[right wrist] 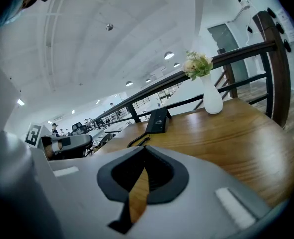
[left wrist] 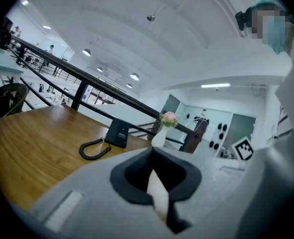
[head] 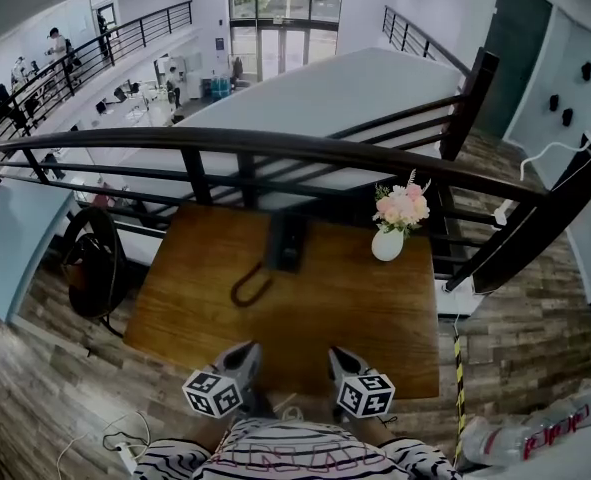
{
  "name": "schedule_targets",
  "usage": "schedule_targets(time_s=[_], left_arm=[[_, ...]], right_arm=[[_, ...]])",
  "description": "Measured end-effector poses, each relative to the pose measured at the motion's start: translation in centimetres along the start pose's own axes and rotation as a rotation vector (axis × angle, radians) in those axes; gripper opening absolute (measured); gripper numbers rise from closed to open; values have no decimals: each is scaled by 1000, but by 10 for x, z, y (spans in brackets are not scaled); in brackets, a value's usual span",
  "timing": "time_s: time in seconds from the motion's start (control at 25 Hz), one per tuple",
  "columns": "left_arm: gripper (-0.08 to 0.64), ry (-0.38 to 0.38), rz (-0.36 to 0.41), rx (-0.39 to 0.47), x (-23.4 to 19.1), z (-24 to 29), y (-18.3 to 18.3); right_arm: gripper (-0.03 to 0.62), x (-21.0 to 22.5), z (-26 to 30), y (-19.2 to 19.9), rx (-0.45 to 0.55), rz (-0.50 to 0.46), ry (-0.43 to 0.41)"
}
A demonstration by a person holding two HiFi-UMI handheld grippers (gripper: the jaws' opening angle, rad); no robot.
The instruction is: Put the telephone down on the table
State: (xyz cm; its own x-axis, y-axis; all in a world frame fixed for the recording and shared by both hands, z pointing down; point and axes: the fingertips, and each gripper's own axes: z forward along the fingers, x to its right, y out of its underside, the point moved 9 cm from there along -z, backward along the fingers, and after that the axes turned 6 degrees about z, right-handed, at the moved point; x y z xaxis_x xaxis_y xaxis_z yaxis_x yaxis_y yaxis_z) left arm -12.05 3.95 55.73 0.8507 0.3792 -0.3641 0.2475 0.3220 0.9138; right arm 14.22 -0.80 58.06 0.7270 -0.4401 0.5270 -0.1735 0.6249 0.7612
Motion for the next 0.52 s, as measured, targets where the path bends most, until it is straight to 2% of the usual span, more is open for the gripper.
schedule_targets(time_s=[0.52], left_arm=[[2, -3, -12, -3, -5, 6, 1]], right_arm=[[0, 2, 9, -3, -10, -2, 1]])
